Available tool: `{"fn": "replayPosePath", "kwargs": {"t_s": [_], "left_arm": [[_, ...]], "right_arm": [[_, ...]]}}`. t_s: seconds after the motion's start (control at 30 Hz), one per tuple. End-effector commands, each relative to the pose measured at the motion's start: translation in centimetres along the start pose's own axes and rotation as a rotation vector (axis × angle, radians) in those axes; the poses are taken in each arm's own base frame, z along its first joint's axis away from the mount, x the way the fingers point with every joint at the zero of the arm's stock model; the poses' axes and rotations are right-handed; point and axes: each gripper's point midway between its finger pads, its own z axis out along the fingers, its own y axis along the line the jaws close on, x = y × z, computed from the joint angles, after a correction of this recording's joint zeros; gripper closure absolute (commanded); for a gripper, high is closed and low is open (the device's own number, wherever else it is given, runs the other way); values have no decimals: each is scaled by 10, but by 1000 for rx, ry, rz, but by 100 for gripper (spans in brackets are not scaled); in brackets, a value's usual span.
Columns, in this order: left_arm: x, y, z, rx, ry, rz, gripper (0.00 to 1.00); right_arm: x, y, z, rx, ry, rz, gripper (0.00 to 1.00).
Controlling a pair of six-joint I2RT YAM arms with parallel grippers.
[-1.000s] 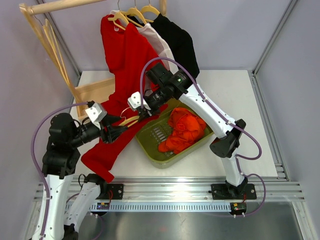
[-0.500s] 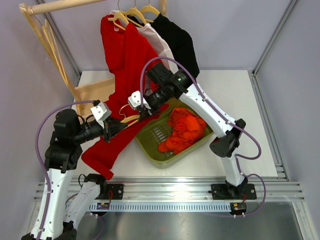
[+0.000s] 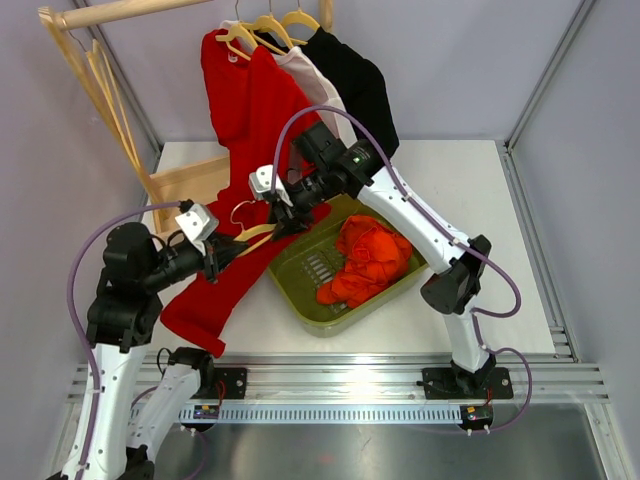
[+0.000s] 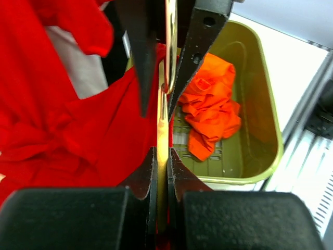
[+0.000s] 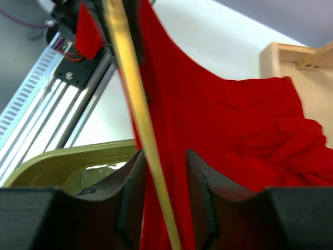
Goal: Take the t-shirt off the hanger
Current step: Remove the tshirt from the hanger
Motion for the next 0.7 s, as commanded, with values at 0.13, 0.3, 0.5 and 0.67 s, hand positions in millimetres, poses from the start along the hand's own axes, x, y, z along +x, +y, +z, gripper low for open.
{"fn": "replayPosePath", "kwargs": {"t_s": [0.13, 0.3, 0.5, 0.67], "left_arm": [[-15, 24, -14, -194, -58, 47, 100], [-20, 32, -19, -256, -77, 39, 100], [-25, 38, -24, -320, -106, -36, 100], [-33, 39, -34, -386, -153, -151, 100]], "right_arm": [[-42, -48, -55, 212, -202, 122, 34], [-54, -65, -86, 344, -230, 168, 19], [-67, -77, -107, 469, -296, 410, 16], [-54, -71, -86, 509, -222, 501, 19]]}}
